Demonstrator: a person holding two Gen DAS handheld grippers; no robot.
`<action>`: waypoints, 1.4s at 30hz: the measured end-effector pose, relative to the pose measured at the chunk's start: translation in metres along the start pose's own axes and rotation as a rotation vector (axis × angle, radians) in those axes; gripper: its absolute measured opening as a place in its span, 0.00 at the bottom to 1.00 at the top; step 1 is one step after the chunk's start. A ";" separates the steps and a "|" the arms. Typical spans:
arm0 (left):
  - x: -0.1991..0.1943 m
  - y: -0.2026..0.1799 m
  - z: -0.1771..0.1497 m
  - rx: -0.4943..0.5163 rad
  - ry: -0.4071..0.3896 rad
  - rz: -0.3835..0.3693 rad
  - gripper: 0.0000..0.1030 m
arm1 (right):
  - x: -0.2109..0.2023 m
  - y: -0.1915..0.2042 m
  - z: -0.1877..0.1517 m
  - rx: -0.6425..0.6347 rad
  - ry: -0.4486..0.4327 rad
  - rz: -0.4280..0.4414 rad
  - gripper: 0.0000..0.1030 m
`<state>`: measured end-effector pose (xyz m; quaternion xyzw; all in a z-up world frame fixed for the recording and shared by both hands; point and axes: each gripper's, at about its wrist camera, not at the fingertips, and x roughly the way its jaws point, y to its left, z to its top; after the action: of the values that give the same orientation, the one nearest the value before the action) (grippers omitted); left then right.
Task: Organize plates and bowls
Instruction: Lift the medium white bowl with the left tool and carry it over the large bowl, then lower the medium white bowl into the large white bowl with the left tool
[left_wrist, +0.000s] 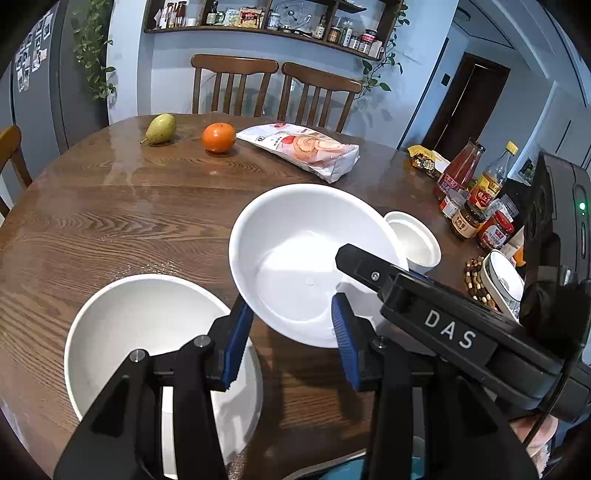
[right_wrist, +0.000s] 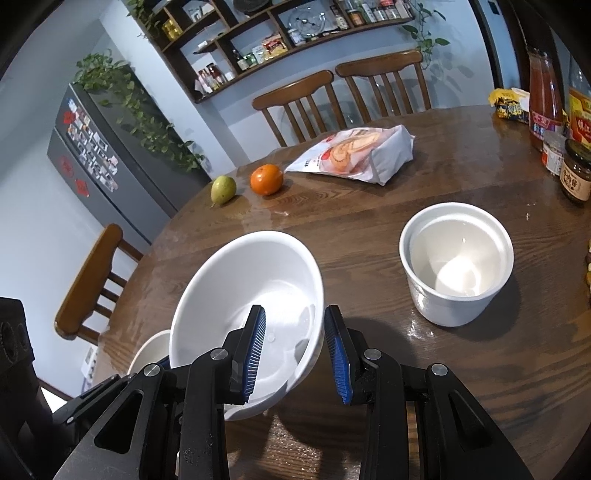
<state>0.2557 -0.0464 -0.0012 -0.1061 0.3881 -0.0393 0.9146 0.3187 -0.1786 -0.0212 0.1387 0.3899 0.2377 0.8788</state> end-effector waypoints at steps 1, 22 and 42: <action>-0.001 0.000 0.000 0.001 -0.004 0.001 0.40 | -0.001 0.001 0.000 0.000 -0.004 0.002 0.36; -0.029 0.003 -0.004 0.014 -0.046 0.051 0.40 | -0.014 0.020 -0.003 -0.029 -0.044 0.062 0.36; -0.077 0.037 -0.049 -0.095 -0.144 0.137 0.40 | -0.012 0.082 -0.033 -0.258 0.017 0.148 0.36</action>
<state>0.1666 -0.0066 0.0113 -0.1252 0.3290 0.0494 0.9347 0.2619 -0.1135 -0.0001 0.0510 0.3524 0.3512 0.8659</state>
